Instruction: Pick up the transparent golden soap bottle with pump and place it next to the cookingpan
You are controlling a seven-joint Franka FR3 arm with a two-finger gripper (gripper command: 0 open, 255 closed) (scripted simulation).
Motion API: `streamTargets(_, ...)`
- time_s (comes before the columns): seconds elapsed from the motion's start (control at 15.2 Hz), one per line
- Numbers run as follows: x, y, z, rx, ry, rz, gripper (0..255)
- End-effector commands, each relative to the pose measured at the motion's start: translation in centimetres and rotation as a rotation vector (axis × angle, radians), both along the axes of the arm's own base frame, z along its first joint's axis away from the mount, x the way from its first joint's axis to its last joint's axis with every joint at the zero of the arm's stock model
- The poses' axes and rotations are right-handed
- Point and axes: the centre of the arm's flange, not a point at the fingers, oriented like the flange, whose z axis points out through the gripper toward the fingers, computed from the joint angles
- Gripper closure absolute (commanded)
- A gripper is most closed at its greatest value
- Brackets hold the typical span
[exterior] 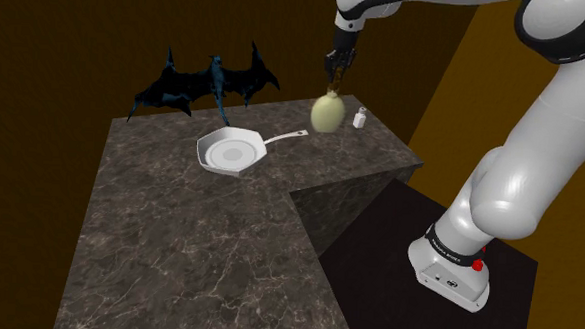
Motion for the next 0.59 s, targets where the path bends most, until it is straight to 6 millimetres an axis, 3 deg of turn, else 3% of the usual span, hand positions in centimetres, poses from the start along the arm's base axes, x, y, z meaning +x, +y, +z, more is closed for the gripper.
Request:
streamTargets(0.0, 0.1, 0.1, -1.1, 0.0, -0.001, 0.0, 255)
streamTargets(0.53, 0.1, 0.1, -5.7, 0.0, -0.001, 0.0, 255)
